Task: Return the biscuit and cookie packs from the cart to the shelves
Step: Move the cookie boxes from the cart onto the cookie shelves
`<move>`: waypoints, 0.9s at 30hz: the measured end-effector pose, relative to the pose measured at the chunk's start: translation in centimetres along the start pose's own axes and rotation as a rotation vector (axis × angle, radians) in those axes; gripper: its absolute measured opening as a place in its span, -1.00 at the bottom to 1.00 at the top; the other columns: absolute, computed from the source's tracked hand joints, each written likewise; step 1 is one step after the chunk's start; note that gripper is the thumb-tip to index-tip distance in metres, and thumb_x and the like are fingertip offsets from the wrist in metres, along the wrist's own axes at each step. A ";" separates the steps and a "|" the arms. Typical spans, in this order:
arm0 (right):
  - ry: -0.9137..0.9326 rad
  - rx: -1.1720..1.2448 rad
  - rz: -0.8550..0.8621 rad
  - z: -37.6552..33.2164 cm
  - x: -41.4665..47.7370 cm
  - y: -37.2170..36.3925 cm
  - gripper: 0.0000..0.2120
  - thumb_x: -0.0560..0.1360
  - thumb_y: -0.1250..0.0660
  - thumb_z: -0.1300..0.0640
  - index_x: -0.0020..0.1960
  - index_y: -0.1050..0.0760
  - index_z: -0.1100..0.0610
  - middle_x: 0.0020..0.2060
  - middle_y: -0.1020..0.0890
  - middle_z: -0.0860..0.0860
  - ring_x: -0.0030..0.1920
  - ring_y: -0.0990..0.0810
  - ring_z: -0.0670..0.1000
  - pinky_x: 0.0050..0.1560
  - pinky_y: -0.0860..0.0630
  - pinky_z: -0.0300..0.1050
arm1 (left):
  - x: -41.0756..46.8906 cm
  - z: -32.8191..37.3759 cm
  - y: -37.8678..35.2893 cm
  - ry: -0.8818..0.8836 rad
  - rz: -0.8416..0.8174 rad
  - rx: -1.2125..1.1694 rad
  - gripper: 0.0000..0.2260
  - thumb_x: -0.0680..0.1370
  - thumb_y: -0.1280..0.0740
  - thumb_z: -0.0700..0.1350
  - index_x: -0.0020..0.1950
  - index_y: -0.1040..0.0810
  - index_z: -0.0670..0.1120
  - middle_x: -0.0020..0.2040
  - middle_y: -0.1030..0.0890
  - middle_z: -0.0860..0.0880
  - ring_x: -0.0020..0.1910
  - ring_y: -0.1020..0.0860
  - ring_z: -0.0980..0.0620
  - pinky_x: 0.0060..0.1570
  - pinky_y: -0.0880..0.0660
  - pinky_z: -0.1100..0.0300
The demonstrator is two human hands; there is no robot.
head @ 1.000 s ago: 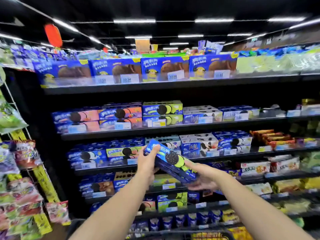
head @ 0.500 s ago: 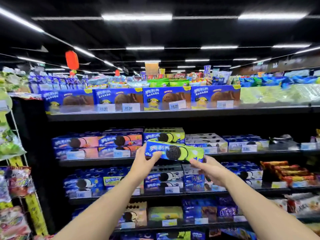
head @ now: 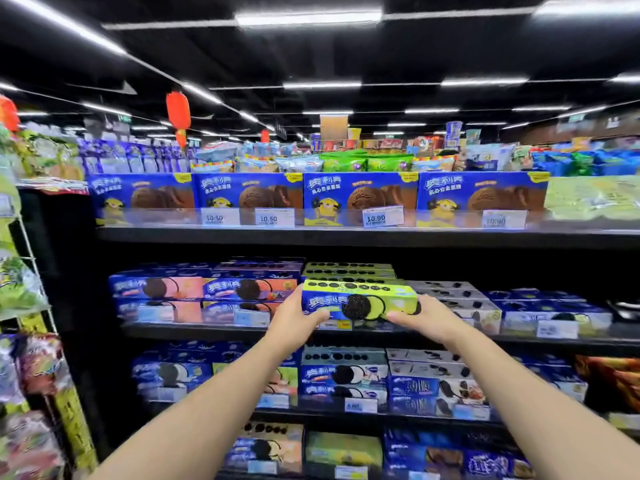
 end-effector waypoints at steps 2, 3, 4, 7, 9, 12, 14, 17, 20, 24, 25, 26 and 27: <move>0.022 -0.010 0.016 0.0 0.9 0.1 -0.77 0.41 -0.54 -0.15 0.03 -0.65 -0.14 -0.13 -0.70 -0.33 -0.12 -0.64 -0.31 -0.14 -0.45 -0.47 | 0.8 -0.1 -0.4 0.023 0.024 0.014 -0.66 0.50 -0.49 0.02 0.20 -0.45 0.22 -0.05 -0.63 0.33 -0.06 -0.58 0.34 -0.10 -0.44 0.31; 0.028 -0.025 0.028 0.1 1.3 0.3 -0.80 0.42 -0.54 -0.14 0.00 -0.64 -0.15 -0.16 -0.69 -0.36 -0.15 -0.63 -0.34 -0.19 -0.42 -0.52 | 1.2 -0.1 -0.5 0.029 0.034 0.022 -0.67 0.51 -0.48 0.02 0.20 -0.45 0.19 -0.01 -0.62 0.29 -0.05 -0.58 0.31 -0.09 -0.44 0.29; 0.029 -0.045 0.036 0.1 1.7 0.4 -0.83 0.42 -0.53 -0.15 -0.03 -0.63 -0.16 -0.20 -0.67 -0.39 -0.18 -0.61 -0.37 -0.23 -0.39 -0.55 | 1.5 -0.2 -0.7 0.035 0.042 0.029 -0.71 0.52 -0.48 0.02 0.16 -0.45 0.20 0.00 -0.62 0.27 -0.05 -0.58 0.30 -0.10 -0.44 0.29; 0.012 -0.105 0.044 0.0 2.9 0.8 -0.84 0.43 -0.52 -0.17 -0.23 -0.61 -0.14 -0.40 -0.63 -0.36 -0.39 -0.57 -0.33 -0.40 -0.36 -0.50 | 2.3 -0.2 -1.1 0.065 0.053 0.033 -0.75 0.54 -0.45 0.00 0.12 -0.44 0.20 -0.01 -0.62 0.23 -0.07 -0.56 0.32 -0.16 -0.41 0.35; -0.013 -0.127 0.051 0.1 3.7 1.1 -0.66 0.42 -0.52 -0.19 -0.43 -0.54 -0.09 -0.60 -0.50 -0.19 -0.59 -0.41 -0.18 -0.55 -0.27 -0.38 | 2.8 -0.1 -1.5 0.083 0.051 0.048 -0.72 0.57 -0.42 0.00 0.24 -0.44 0.09 0.05 -0.61 0.17 -0.05 -0.55 0.27 -0.16 -0.40 0.31; -0.057 -0.175 0.003 0.3 4.8 1.4 -0.46 0.46 -0.48 -0.20 -0.51 -0.32 0.03 -0.66 -0.30 -0.11 -0.63 -0.25 -0.10 -0.61 -0.14 -0.29 | 3.8 0.3 -2.5 0.140 0.052 0.104 -0.59 0.62 -0.35 -0.02 0.39 -0.34 -0.13 0.10 -0.60 -0.02 -0.06 -0.55 0.08 -0.19 -0.42 0.19; -0.075 -0.221 -0.028 0.5 5.4 1.6 -0.53 0.49 -0.44 -0.18 -0.40 -0.34 0.04 -0.65 -0.34 -0.12 -0.61 -0.31 -0.12 -0.57 -0.19 -0.28 | 4.3 0.4 -3.1 0.187 0.064 0.136 -0.61 0.64 -0.32 -0.05 0.36 -0.32 -0.21 0.00 -0.58 -0.03 -0.21 -0.50 0.16 -0.36 -0.39 0.29; -0.102 -0.292 -0.046 0.7 5.8 1.8 -0.72 0.52 -0.41 -0.16 -0.04 -0.49 0.05 -0.44 -0.48 -0.13 -0.41 -0.45 -0.11 -0.41 -0.28 -0.21 | 4.5 0.7 -3.8 0.192 0.139 0.190 -0.65 0.65 -0.28 -0.17 0.38 -0.29 -0.21 -0.02 -0.54 -0.06 -0.22 -0.48 0.11 -0.35 -0.38 0.31; -0.080 -0.297 -0.026 0.8 5.8 1.4 -0.56 0.56 -0.37 -0.14 0.33 -0.44 0.08 -0.15 -0.61 -0.03 -0.22 -0.52 -0.10 -0.27 -0.37 -0.17 | 4.4 1.0 -4.8 0.070 0.202 0.378 -0.70 0.64 -0.20 -0.26 0.36 -0.33 -0.26 0.30 -0.44 -0.25 0.16 -0.47 -0.11 0.14 -0.48 0.10; -0.050 -0.393 0.040 1.1 5.5 0.2 -0.54 0.61 -0.27 -0.17 0.37 -0.47 0.11 -0.14 -0.65 0.04 -0.12 -0.62 0.07 -0.14 -0.45 -0.12 | 2.7 1.0 -6.2 -0.363 0.246 0.733 -0.41 0.49 -0.33 -0.37 0.51 -0.28 -0.26 0.54 -0.18 -0.36 0.56 -0.11 -0.33 0.55 -0.06 -0.08; -0.034 -0.449 0.054 1.3 5.4 0.0 -0.56 0.63 -0.24 -0.17 0.34 -0.49 0.10 -0.07 -0.67 0.08 -0.01 -0.63 0.14 -0.01 -0.47 -0.08 | 2.2 0.6 -6.6 -0.468 0.233 0.747 -0.43 0.44 -0.37 -0.39 0.45 -0.39 -0.24 0.49 -0.29 -0.32 0.51 -0.22 -0.33 0.52 -0.18 -0.12; -0.021 -0.512 0.072 1.5 5.4 -0.3 -0.57 0.64 -0.20 -0.17 0.32 -0.51 0.10 0.02 -0.67 0.11 0.10 -0.61 0.17 0.13 -0.46 -0.03 | 1.7 0.1 -6.9 -0.533 0.214 0.760 -0.49 0.43 -0.39 -0.37 0.39 -0.46 -0.20 0.42 -0.39 -0.26 0.42 -0.33 -0.29 0.45 -0.33 -0.13; -0.008 -0.573 0.091 1.6 5.3 -0.4 -0.57 0.65 -0.17 -0.17 0.29 -0.53 0.11 0.10 -0.65 0.12 0.18 -0.57 0.18 0.23 -0.42 0.01 | 1.4 -0.2 -7.0 -0.541 0.191 0.769 -0.57 0.47 -0.38 -0.32 0.34 -0.49 -0.17 0.35 -0.44 -0.19 0.34 -0.39 -0.23 0.36 -0.42 -0.10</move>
Point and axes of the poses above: each hand's wrist, its own x-axis towards the middle knuckle, its own y-axis out of the back of the hand, z = x × y, the point moved 1 cm from there along x, towards the middle knuckle
